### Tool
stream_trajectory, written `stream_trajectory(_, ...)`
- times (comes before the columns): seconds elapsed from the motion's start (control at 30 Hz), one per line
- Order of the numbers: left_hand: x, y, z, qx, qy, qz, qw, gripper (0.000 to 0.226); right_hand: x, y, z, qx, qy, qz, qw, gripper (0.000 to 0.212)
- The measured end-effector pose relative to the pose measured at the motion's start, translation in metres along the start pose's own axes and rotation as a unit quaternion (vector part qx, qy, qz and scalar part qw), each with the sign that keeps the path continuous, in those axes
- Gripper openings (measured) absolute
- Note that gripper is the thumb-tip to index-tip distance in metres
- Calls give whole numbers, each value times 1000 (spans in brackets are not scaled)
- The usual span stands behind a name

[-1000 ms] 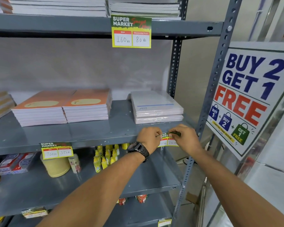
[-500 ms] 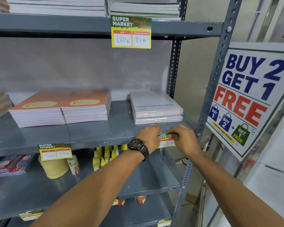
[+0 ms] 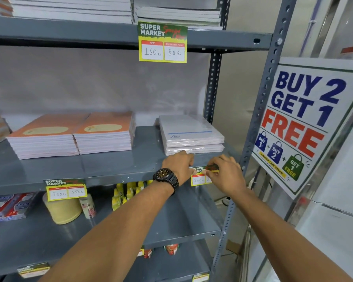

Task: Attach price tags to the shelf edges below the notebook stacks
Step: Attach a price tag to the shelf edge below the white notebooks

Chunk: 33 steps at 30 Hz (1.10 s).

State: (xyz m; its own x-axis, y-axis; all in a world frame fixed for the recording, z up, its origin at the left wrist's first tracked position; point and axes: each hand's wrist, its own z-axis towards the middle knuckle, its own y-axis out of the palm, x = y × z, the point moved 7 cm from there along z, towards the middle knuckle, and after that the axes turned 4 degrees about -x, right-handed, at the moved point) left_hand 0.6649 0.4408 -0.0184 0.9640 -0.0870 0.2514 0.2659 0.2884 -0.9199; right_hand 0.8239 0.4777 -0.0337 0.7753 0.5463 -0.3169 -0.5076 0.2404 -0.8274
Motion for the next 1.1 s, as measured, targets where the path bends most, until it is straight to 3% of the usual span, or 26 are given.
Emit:
stream_trajectory(0.2,1,0,-3,4,8,7,1000,20,-2,-1,6,0,0,-26,1000,24)
stream_trajectory(0.5,-1,-1,-2,-4,8,5,1000,23,16,-9,17,-41,-28,74,996,16)
stream_trajectory(0.8,3,0,-4,-2,15,30,999,24,24,-2,19,-56,4,89,994,15)
stream_trajectory(1.0,-2,-18,-30,-21,23,93,995,25,7,-7,7,-59,-5,40,997,13)
stream_trajectory(1.1,-37,-41,-54,-7,11,95,995,26,-15,-20,-11,-16,-17,67,997,21)
